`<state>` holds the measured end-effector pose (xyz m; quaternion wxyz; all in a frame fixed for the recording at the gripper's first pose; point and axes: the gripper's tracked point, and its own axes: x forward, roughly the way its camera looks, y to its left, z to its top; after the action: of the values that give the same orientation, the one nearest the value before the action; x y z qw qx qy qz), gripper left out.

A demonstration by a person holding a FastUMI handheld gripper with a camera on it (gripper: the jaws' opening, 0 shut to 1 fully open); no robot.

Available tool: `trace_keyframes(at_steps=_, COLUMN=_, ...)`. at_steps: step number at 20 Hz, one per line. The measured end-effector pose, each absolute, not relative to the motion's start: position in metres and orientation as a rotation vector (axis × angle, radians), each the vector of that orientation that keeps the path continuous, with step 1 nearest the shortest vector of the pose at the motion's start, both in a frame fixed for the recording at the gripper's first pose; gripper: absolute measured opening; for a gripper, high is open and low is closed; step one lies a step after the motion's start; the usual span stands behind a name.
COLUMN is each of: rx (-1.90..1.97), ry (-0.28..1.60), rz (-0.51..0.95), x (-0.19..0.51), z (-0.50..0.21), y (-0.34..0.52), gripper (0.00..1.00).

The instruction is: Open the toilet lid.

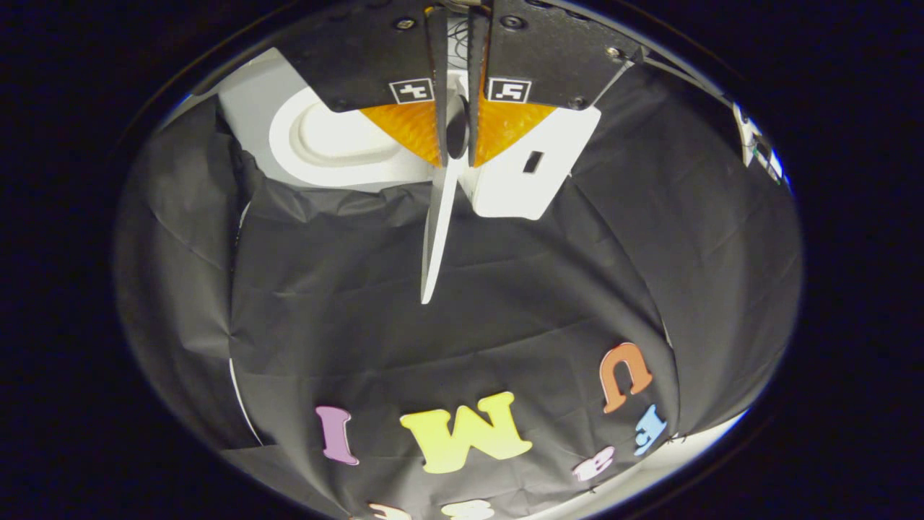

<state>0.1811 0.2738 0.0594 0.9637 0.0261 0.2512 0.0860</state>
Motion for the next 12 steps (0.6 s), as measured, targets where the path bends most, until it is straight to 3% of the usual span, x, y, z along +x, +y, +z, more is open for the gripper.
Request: trace_keyframes(at_steps=12, rx=-0.091, ry=0.527, rz=0.279, x=0.183, z=0.038, y=0.408, gripper=0.14)
